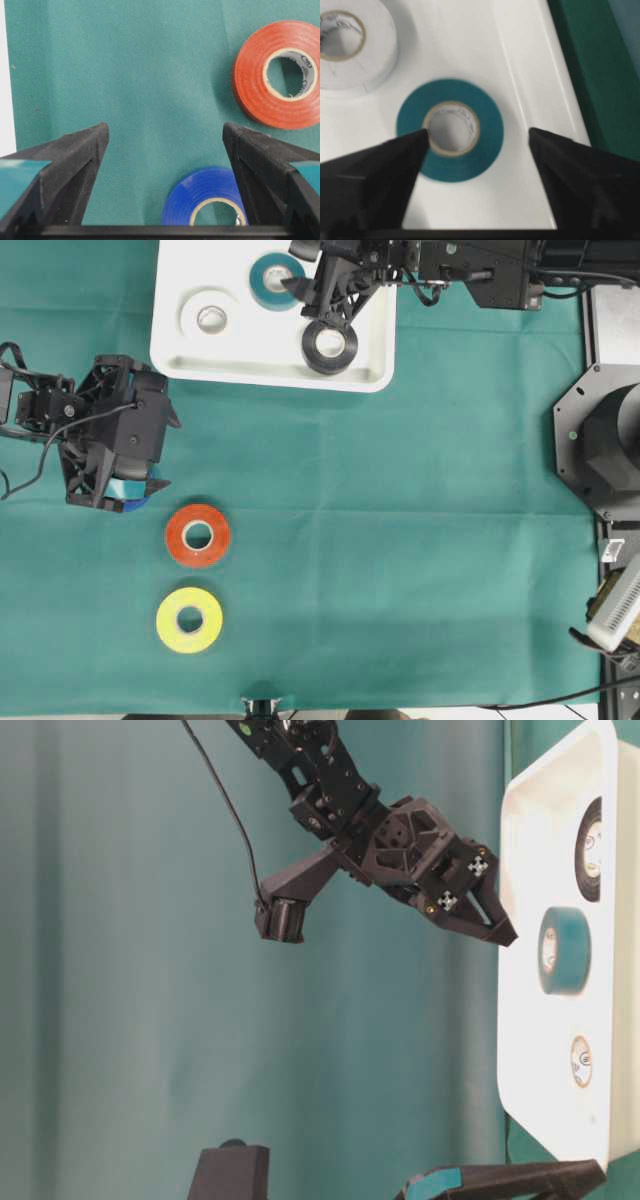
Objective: Put the tape alternately from left to right into the white case.
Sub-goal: 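Carry the teal roll with the right gripper into the white tray, then release the teal roll in the tray and withdraw the right gripper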
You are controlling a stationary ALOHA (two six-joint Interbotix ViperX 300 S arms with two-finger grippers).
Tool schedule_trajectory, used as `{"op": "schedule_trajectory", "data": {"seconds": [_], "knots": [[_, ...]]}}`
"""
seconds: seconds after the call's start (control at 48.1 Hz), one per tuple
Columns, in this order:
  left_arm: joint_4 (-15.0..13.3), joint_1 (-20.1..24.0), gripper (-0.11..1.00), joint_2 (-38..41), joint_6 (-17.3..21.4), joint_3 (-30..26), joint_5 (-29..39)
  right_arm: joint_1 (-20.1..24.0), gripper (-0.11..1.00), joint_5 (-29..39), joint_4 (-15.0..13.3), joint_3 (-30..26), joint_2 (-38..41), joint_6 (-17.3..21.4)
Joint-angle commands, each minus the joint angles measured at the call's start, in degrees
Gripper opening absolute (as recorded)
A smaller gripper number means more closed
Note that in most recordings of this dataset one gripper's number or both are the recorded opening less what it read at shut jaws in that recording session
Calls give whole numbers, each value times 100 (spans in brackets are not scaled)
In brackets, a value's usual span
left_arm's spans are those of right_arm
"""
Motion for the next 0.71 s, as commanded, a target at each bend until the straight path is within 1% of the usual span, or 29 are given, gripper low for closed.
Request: {"op": "schedule_trajectory", "data": {"seconds": [0.0,0.062,0.083,0.437,0.686], "knots": [[-9,-18,96,-62,-9,-79,-35,0,68,44,-9,-105,-97,18],[-9,-18,96,-62,-9,-79,-35,0,84,62,0,-97,-105,18],[0,-18,96,-62,-9,-79,-44,9,86,62,-9,-97,-97,18],[0,-18,96,-62,-9,-88,-35,0,85,35,0,-35,-123,18],[0,-18,96,-62,-9,-79,-35,211,85,-9,-9,193,-439,9]]}}
